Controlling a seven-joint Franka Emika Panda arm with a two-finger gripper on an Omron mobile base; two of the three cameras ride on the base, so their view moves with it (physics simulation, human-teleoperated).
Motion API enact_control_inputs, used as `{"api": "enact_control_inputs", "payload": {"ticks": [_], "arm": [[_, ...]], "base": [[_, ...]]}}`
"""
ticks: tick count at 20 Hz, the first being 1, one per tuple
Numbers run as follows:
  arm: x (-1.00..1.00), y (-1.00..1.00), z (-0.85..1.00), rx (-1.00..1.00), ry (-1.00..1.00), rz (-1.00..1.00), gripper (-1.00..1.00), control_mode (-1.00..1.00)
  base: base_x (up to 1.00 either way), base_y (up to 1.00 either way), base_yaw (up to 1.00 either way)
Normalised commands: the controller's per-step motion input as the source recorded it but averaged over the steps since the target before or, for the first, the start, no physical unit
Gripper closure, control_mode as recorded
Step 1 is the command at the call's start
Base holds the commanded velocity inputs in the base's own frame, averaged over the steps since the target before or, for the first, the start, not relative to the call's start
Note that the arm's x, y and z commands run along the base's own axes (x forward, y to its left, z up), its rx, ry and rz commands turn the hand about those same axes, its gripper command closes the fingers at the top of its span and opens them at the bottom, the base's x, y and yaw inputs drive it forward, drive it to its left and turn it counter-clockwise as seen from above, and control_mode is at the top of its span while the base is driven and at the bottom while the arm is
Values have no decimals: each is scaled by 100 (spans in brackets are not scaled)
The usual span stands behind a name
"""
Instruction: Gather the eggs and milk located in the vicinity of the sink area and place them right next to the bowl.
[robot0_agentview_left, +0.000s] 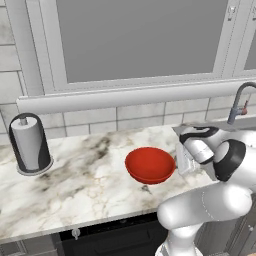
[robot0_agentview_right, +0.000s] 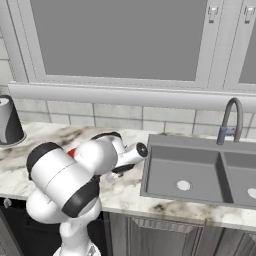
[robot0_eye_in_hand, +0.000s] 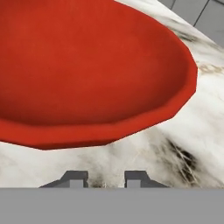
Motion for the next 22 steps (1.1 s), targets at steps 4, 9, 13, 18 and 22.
{"api": "enact_control_inputs", "payload": {"ticks": [4,9,13,18,22], "arm": [[0,1,-21,0,0,6,-100,-100],[0,8,-16,0,0,4,-100,-100],[0,7,-10,0,0,3,-100,-100],[-3,1,-7,0,0,2,-100,-100],[-17,0,-2,0,0,0,-100,-100]], "base": [[0,0,0],[0,0,0],[0,0,0],[0,0,0],[0,0,0]]}}
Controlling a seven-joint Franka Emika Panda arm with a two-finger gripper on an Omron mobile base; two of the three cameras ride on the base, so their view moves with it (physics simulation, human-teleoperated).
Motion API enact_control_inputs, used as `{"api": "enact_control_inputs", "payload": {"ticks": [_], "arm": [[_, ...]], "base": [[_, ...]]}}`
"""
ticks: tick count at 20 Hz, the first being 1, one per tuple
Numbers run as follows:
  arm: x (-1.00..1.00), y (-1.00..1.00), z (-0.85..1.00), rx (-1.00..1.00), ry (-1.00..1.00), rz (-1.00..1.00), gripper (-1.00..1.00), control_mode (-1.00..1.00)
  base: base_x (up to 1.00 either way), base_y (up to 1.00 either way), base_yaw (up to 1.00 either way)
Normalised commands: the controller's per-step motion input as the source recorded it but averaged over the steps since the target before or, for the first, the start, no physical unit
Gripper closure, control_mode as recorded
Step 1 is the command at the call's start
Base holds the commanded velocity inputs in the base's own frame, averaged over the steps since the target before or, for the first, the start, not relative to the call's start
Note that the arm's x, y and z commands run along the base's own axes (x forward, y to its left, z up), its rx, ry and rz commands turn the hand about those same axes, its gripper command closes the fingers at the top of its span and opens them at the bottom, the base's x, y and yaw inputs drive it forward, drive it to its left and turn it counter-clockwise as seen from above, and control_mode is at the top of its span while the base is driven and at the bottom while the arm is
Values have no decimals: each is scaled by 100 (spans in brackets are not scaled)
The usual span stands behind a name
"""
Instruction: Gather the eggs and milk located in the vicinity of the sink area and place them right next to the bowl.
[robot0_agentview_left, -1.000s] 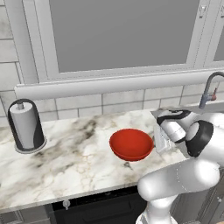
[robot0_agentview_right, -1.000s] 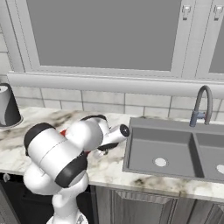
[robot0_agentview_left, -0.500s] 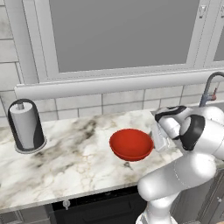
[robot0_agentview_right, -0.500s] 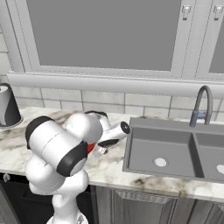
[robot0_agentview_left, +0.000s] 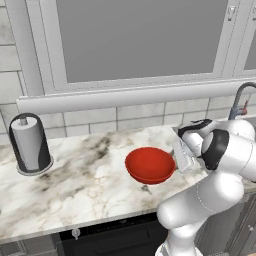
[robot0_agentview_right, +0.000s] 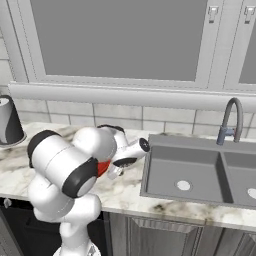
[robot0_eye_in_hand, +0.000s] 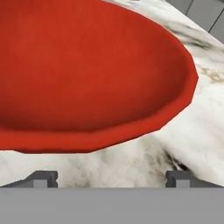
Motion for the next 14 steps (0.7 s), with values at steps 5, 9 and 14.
{"api": "enact_control_inputs", "payload": {"ticks": [5,9,14], "arm": [[-28,0,0,0,0,0,-100,-100],[-26,0,11,0,0,0,-100,-100],[-12,0,36,0,0,0,-100,-100]], "base": [[0,0,0],[0,0,0],[0,0,0]]}}
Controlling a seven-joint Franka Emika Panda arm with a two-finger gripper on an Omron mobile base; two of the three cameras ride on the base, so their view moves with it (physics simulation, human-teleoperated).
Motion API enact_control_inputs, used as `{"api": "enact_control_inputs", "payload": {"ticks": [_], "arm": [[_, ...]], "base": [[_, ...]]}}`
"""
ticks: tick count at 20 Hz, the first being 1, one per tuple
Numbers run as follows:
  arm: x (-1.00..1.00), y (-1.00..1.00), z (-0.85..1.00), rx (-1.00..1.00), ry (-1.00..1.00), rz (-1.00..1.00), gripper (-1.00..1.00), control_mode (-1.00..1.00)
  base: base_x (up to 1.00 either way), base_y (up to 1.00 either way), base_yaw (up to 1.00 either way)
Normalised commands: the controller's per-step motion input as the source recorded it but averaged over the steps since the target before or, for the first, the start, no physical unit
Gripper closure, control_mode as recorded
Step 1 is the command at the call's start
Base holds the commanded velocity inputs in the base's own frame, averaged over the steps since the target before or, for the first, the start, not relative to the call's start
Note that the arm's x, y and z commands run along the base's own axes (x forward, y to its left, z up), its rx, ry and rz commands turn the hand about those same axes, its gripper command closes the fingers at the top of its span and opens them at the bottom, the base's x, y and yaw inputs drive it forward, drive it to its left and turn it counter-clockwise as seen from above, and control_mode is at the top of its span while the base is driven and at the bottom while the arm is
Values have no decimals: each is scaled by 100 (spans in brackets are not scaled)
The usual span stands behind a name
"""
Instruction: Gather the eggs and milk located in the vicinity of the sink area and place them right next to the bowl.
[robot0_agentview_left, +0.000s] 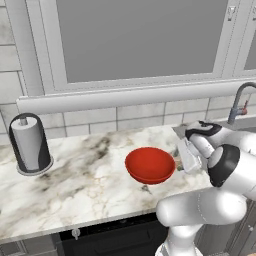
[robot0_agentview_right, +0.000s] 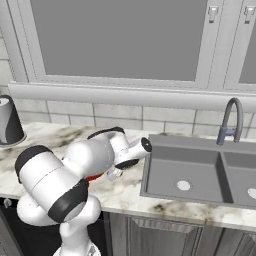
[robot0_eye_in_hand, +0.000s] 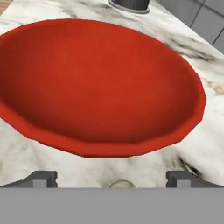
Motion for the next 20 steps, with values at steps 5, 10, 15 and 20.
{"api": "enact_control_inputs", "payload": {"ticks": [5,10,15,20], "arm": [[0,0,48,0,-1,0,-100,-100],[-27,-12,32,0,0,0,-100,-100],[-54,-48,29,0,0,0,-100,-100],[-84,-6,27,0,-3,0,-100,-100]], "base": [[0,0,0],[0,0,0],[0,0,0],[0,0,0]]}}
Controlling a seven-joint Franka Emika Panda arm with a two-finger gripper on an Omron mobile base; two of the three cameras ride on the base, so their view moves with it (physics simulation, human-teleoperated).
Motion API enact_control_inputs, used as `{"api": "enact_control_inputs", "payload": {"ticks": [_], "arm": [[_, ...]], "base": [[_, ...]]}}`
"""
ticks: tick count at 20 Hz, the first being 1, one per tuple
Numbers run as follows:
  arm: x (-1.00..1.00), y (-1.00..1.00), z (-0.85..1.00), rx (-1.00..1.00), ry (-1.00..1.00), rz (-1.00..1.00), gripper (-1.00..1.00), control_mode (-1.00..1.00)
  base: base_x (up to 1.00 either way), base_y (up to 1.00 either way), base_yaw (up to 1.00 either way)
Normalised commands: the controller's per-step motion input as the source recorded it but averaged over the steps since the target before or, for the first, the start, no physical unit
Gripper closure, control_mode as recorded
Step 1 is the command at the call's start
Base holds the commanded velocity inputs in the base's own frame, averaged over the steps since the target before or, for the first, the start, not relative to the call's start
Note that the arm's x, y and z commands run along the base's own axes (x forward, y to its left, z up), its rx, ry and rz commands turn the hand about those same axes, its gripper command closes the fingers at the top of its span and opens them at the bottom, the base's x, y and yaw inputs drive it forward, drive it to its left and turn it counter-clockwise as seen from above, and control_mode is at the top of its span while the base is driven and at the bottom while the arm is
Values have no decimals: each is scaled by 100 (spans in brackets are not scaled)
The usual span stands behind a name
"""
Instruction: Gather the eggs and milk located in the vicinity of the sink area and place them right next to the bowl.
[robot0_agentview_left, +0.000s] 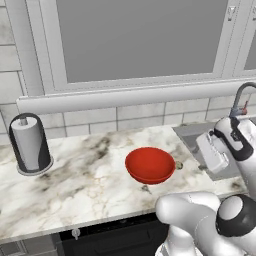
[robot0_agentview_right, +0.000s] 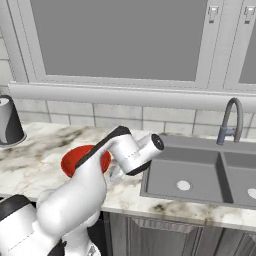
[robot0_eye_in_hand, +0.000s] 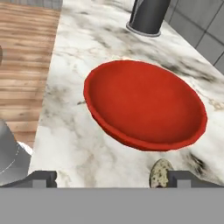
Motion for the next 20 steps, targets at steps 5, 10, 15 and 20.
{"api": "enact_control_inputs", "payload": {"ticks": [5,10,15,20], "arm": [[-81,26,8,-3,-27,-6,-100,-100],[-53,24,0,0,-33,-16,-100,-100],[-34,17,2,0,-19,-15,-100,-100],[-1,0,0,0,-1,0,-100,100]], "base": [[0,0,0],[0,0,0],[0,0,0],[4,0,1]]}}
